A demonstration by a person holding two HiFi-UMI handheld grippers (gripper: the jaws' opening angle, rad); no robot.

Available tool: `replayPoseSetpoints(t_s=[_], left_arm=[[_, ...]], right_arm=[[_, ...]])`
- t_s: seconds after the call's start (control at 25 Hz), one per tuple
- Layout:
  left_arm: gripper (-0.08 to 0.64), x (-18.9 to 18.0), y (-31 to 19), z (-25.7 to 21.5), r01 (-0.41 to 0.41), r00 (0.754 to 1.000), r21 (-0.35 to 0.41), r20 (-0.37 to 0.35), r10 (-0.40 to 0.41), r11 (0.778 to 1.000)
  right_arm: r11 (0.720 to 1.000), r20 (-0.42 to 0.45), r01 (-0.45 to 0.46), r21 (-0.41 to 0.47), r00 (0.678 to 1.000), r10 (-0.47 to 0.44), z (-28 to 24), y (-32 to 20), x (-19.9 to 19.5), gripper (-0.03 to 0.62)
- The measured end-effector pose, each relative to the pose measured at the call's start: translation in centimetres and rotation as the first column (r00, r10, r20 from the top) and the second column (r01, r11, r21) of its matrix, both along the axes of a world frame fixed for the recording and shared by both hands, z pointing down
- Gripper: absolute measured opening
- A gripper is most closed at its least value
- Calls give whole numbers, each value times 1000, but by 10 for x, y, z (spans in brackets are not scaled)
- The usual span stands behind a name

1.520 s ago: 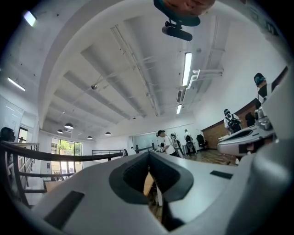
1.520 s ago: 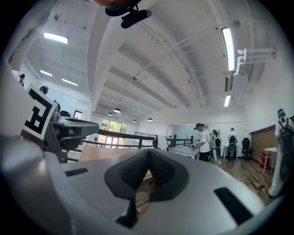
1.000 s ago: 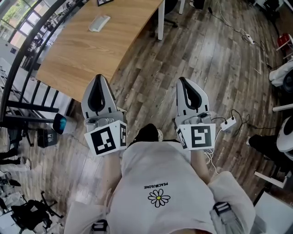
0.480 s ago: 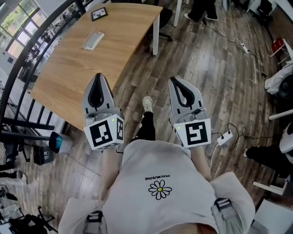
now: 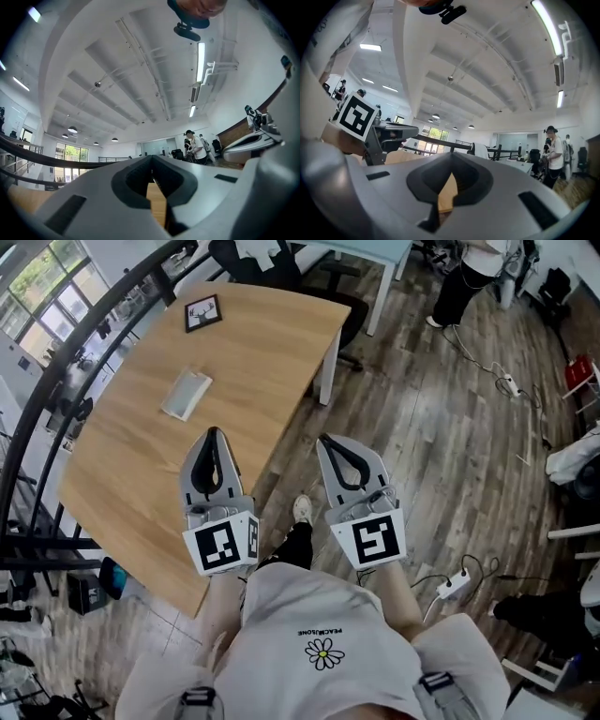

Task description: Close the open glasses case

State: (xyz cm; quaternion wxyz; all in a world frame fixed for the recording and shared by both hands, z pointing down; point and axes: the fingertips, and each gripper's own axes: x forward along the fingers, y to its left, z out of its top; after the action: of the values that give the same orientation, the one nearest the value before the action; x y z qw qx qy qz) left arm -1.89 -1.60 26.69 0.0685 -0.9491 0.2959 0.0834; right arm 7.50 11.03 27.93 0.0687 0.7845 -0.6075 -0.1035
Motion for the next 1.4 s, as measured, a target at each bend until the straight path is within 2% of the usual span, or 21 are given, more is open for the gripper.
replayPoseSetpoints(t_s=[0.16,0.24,0.48,0.68,0.8,0.96,1.16,1.4], left_arm=[[17,59,-58,-7,41,999,4,-12,-41,999],[17,81,-88,-11,60,998,-16,-36,-60,998],[17,145,-130,-24,65,994,-34,-83,-67,997],[17,176,-127,-17,66,997,-57,-45,-69,996],[17,187,-133,-19,99,993,-68,-52,-103,993],[17,194,-145,-15,127,991,-75,-31,-130,989],[17,197,-160,-21,197,980,-22,22,-196,980],[17,180,-173,-17,273,961,-46,47,-271,961]], right_arm=[[990,96,-68,125,994,56,-16,-52,66,8],[985,105,-72,154,993,56,-23,-79,91,8],[987,112,-82,142,992,66,-28,-127,153,8],[993,157,-33,116,987,15,-20,-145,181,8],[992,154,37,119,986,-55,-22,-163,193,7],[985,134,140,99,979,-153,-20,-185,186,8],[977,140,188,100,970,-201,-23,-204,188,8],[967,120,245,72,960,-253,-21,-220,182,8]])
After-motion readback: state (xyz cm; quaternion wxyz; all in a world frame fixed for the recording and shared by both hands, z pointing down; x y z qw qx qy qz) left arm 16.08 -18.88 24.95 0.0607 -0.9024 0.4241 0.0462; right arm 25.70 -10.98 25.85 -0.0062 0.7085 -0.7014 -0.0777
